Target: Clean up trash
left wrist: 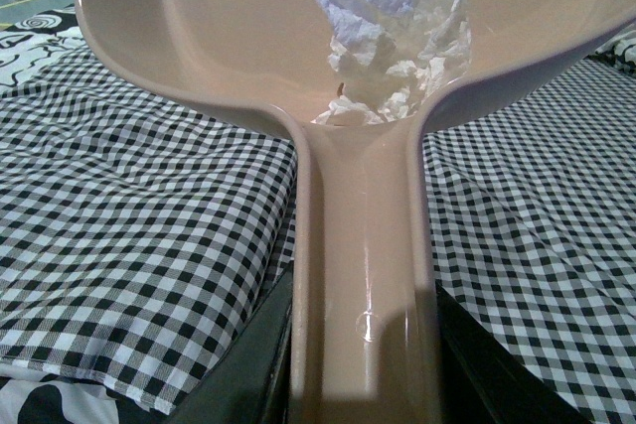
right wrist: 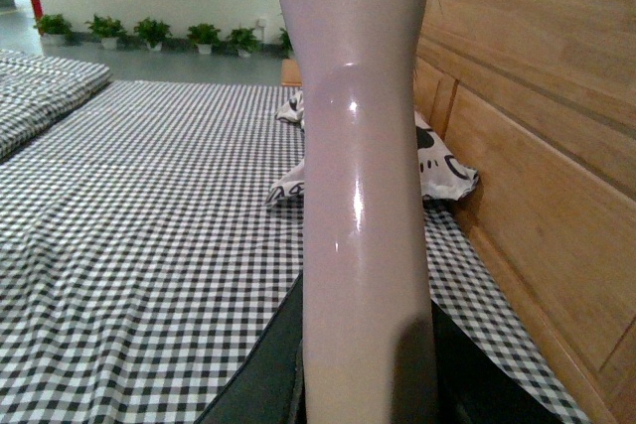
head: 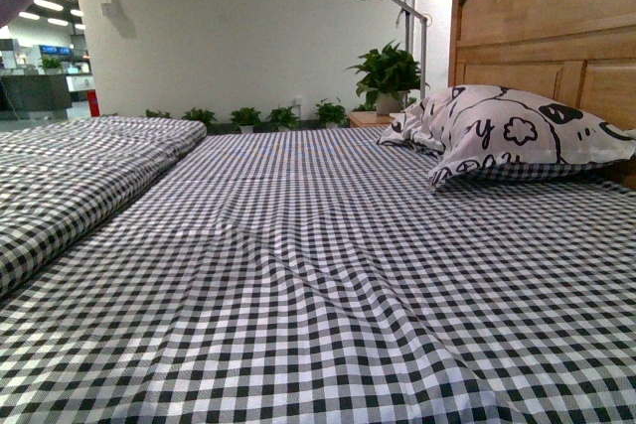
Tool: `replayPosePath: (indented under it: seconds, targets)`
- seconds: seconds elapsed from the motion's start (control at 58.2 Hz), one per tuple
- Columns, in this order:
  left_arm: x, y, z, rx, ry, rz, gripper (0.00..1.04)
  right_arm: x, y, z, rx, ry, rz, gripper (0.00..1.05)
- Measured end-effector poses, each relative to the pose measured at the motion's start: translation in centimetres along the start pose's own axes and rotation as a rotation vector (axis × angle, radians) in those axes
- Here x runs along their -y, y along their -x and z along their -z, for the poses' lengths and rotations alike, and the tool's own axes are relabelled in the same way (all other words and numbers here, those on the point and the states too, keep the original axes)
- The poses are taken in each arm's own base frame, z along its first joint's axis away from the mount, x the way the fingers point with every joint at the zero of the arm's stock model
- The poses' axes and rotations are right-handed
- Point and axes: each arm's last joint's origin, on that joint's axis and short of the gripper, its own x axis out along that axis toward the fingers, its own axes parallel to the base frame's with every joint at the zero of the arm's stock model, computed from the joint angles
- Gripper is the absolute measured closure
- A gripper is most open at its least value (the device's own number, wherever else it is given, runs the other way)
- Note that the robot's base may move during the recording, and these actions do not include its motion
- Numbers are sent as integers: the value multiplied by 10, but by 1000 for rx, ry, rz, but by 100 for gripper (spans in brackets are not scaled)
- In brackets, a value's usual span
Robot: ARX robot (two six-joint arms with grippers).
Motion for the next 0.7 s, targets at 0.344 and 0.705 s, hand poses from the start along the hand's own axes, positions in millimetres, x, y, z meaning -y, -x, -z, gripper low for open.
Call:
replayPosePath:
  seconds: [0.344,0.705]
  targets:
    - [0,0,0,0,0,0,77,0,0,0,1,0,0,86]
    - [0,0,0,0,0,0,77,0,0,0,2,0,0,86]
